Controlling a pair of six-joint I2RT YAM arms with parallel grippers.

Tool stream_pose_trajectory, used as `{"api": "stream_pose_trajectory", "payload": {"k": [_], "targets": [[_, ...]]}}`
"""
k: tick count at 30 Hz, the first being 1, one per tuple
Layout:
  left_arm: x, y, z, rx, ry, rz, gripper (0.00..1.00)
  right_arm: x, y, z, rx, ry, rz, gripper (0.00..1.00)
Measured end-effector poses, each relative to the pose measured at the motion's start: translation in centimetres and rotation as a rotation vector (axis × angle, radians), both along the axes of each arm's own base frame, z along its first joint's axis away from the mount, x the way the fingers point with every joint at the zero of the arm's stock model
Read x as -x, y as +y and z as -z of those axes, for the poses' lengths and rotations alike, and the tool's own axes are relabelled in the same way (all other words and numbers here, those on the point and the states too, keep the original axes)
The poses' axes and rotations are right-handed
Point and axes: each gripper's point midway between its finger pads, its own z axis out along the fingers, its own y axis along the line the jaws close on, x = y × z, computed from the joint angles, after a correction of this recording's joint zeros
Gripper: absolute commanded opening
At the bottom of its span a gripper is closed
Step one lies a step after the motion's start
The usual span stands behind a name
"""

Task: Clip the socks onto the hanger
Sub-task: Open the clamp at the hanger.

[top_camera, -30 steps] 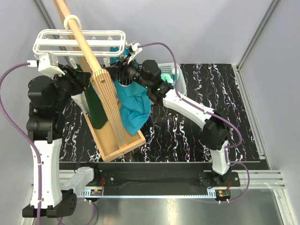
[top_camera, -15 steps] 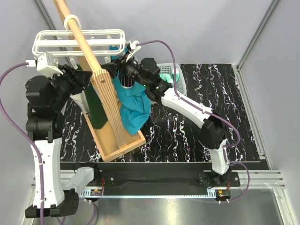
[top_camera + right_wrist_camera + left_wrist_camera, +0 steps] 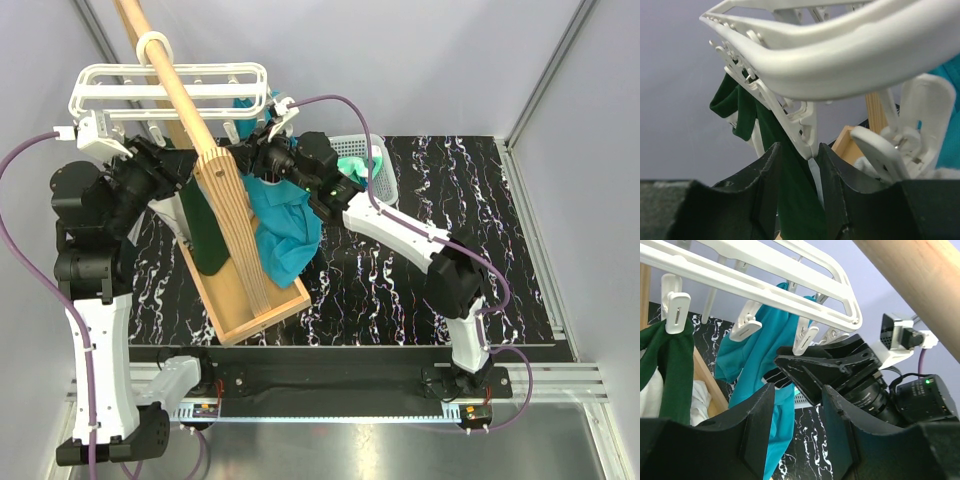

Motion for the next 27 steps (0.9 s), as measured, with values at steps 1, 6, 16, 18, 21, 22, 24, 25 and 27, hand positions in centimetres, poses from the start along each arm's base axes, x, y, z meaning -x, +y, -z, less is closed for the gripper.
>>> {"api": "stream_pose_trajectory", "payload": {"k": [1,6,16,18,21,22,24,25,27], "targets": [[0.0,-0.1,0.0,0.003,0.001,0.003,0.48,0.0,0.0,0.3,0.004,0.003,0.000,0.45],[0.0,-0.3,0.0,0.017,0.000,0.018,0.48,-0.2,-0.1,0.7,0.014,0.002,0.012,0.53],[-0.3,-0.5,0.5,0.029,0.010,0.037,0.47,-0.7,-0.5,0.1,0.021,-0.023,0.048,0.55],[-0.3,-0.5,0.5,0.029,0.010,0.036,0.48,-0.6,-0.5,-0.3,0.013,-0.029,0.047,0.54],[-0.3,-0.4,0.5,0.030,0.009,0.034,0.48,-0.6,-0.6,-1.0,0.001,-0.040,0.047,0.51],[-0.3,-0.4,0.5,0.030,0.009,0.036,0.48,-0.6,-0.6,-1.1,-0.002,-0.041,0.047,0.49],[-0.3,-0.5,0.5,0.031,0.009,0.038,0.48,-0.5,-0.5,-1.3,-0.004,-0.044,0.041,0.45],[-0.3,-0.5,0.5,0.034,0.010,0.040,0.47,-0.4,-0.5,-1.5,-0.004,-0.045,0.036,0.45],[-0.3,-0.6,0.4,0.038,0.009,0.044,0.48,-0.2,-0.4,-1.7,-0.007,-0.049,0.027,0.43]]}}
